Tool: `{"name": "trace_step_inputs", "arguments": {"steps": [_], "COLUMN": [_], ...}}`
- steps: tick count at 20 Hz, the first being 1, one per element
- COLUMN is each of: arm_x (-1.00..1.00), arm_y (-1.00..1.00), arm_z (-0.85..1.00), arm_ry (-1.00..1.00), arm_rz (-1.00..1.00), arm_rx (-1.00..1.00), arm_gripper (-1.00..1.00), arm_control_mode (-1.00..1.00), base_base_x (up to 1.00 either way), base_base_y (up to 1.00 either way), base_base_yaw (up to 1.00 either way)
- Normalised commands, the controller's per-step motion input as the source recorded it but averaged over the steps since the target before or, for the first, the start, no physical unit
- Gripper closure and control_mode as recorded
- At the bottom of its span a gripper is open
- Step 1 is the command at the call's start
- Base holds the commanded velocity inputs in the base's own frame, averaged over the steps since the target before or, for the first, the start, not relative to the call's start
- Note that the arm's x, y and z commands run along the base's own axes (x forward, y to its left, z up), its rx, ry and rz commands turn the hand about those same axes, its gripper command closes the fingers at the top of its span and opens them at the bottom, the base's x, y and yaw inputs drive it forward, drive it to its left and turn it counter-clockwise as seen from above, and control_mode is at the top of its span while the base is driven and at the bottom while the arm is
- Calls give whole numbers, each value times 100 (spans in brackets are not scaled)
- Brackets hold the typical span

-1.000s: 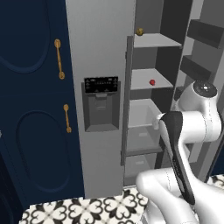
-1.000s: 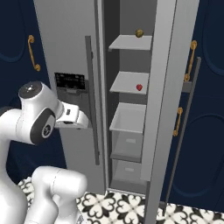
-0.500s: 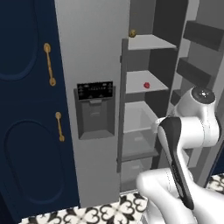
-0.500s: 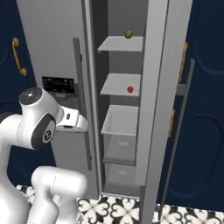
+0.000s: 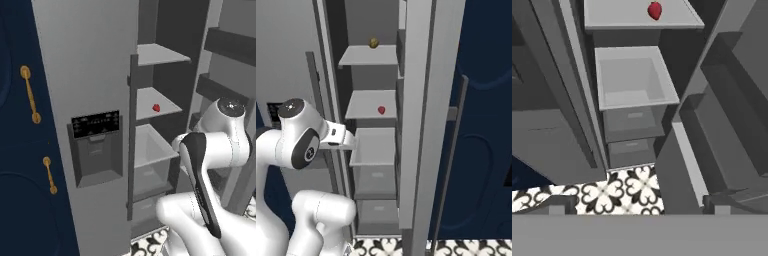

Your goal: Take the strawberry from the fridge and place it on top of the pancake, located on the dining counter.

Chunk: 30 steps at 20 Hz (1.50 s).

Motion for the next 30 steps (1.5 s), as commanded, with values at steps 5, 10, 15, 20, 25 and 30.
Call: {"name": "trace_step_inputs", "arguments": {"steps": [5,10,15,20,25,30], "arm_x": [0,0,0,0,0,0], "arm_y": [0,0,0,0,0,0], "arm_z": [0,0,0,0,0,0], "arm_ry": [0,0,0,0,0,0], "arm_rz": [0,0,0,0,0,0], "arm_rx": [0,0,0,0,0,0], "arm_gripper": [-100,-100,-100,-100,-100,-100], "arm_control_mode": [100,100,100,100,100,100], "base_base_x": [55,43,27,31,-2,-35], "base_base_y": [7,2,-1,-5,1,23], "base_base_yaw": [-28,-23,-12,2,-6,-5]}}
